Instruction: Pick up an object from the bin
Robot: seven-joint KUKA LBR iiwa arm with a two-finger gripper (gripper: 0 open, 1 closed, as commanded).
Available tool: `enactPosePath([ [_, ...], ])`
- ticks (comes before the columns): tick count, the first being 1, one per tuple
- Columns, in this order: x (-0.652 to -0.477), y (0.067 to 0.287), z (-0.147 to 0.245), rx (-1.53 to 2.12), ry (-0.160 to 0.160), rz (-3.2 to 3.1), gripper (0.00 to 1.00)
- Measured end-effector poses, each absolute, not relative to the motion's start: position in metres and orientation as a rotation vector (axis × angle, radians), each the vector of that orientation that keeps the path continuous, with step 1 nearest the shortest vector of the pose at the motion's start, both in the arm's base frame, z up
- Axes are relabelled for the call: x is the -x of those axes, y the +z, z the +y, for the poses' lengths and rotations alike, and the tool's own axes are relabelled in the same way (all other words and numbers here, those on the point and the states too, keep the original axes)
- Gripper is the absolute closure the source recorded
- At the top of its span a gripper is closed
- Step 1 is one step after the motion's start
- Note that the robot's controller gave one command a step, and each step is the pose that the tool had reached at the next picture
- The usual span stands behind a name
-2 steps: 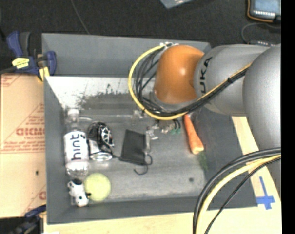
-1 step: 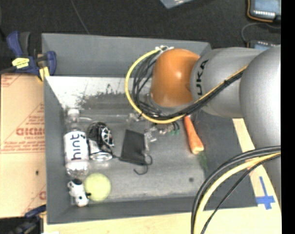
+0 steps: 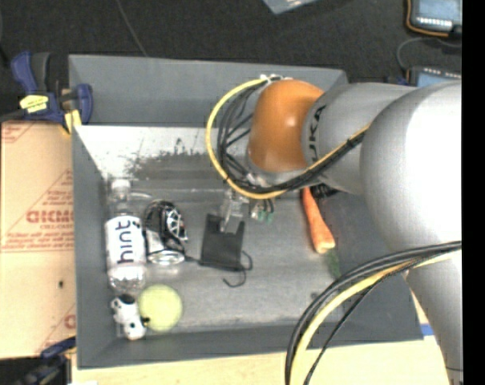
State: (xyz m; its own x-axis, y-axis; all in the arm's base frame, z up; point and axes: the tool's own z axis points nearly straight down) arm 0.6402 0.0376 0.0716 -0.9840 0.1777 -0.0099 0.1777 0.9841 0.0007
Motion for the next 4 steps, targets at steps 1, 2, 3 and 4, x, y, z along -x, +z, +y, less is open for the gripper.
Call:
enactPosePath([
  [1,-0.64,0.072,0.038,-0.279,0.0,3.119,1.0],
  [2,-0.639,0.11,0.029,-0.278,-0.001,3.127,1.0],
  [3,-0.642,0.231,0.021,-0.27,0.0,3.116,1.0],
  [4,-0.642,0.231,0.021,-0.27,0.0,3.116,1.0],
])
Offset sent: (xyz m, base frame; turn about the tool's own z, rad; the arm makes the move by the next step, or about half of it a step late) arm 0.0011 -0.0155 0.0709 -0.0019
